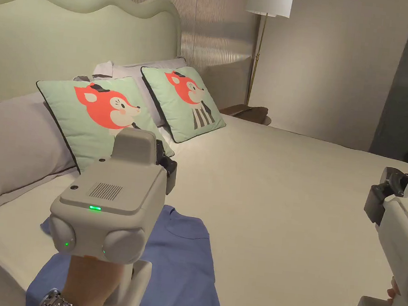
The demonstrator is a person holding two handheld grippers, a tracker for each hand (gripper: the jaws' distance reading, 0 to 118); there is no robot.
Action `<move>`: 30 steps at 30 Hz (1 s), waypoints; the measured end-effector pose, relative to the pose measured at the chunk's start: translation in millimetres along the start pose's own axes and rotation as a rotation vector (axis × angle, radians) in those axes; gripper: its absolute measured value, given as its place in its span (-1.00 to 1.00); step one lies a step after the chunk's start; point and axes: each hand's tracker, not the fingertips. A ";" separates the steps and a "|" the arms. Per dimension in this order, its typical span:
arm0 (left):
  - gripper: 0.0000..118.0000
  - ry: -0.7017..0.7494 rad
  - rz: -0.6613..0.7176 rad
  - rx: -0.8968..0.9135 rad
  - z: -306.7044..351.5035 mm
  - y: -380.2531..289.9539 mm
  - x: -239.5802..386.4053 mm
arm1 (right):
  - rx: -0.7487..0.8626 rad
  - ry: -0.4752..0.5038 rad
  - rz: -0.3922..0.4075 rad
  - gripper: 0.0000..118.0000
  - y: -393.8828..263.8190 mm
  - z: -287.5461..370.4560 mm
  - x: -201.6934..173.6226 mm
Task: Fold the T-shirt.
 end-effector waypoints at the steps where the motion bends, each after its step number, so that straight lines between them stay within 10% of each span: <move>1: -0.99 0.003 0.000 -0.005 -1.7 -2.1 -1.5 | -0.005 0.005 0.002 -1.00 -1.4 -3.3 -2.4; 8: -0.99 -0.001 0.005 -0.093 -23.9 -26.2 -3.2 | -0.063 0.011 0.017 -1.00 -18.5 -21.2 -9.1; 19: -0.98 -0.165 0.052 -0.740 -82.0 -133.4 4.5 | -0.228 0.019 0.056 -1.00 -71.2 -50.2 -16.8; 23: -0.42 -0.174 0.040 -0.887 -99.1 -173.2 6.5 | -0.268 0.023 0.064 -1.00 -87.0 -58.3 -18.0; 24: 0.50 -0.178 0.044 -0.914 -102.1 -180.5 6.8 | -0.274 0.024 0.064 -1.00 -90.1 -59.6 -18.1; 25: 0.94 -0.182 0.046 -0.943 -103.3 -186.8 6.7 | -0.279 0.025 0.066 -1.00 -93.0 -60.8 -18.4; 30: 0.79 -0.166 0.058 -0.965 -83.3 -178.6 30.4 | -0.306 0.027 0.077 -1.00 -100.9 -61.4 -17.7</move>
